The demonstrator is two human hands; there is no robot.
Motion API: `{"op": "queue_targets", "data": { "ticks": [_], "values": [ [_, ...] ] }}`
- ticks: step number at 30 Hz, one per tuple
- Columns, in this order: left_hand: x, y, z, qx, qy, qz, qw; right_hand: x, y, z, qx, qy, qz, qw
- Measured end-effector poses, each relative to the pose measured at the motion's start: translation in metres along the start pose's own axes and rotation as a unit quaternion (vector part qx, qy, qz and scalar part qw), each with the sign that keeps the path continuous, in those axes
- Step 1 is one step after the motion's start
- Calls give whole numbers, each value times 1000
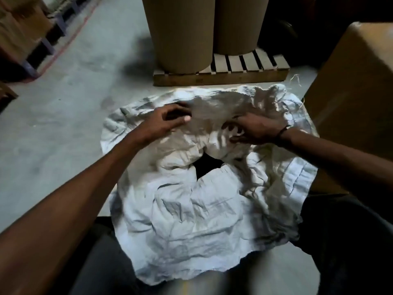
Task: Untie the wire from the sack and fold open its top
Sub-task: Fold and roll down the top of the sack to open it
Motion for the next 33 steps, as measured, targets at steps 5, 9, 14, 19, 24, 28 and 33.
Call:
{"op": "queue_targets", "data": {
  "ticks": [5, 9, 14, 19, 24, 28, 33],
  "values": [
    [-19, -15, 2, 196, -144, 28, 970, -6, 3, 46, 164, 124, 22, 978],
    [-20, -29, -1, 304, -379, 45, 873, 10, -17, 35, 245, 173, 78, 951],
    [-31, -58, 11, 274, -557, 22, 784, 43, -50, 56, 187, 101, 166, 963],
    [-77, -67, 13, 192, -533, -26, 823, 70, -68, 77, 126, 118, 196, 965],
    [-95, -70, 23, 175, -339, -41, 923, 76, -75, 85, 147, 74, 180, 970],
    [-78, -82, 16, 168, -174, -43, 969, 72, -84, 83, 139, 14, 133, 981],
    [-68, -86, 0, 194, -119, -70, 971, 62, -88, 66, 174, -104, 101, 974]
  ]
}}
Point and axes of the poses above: each hand's wrist, its own y-axis away from the middle knuckle, its own z-axis out of the palm, x = y × z, the point moved 4 cm from there along -y, towards the middle knuckle, and after that the axes turned 7 degrees about y, right-handed, at the moved point
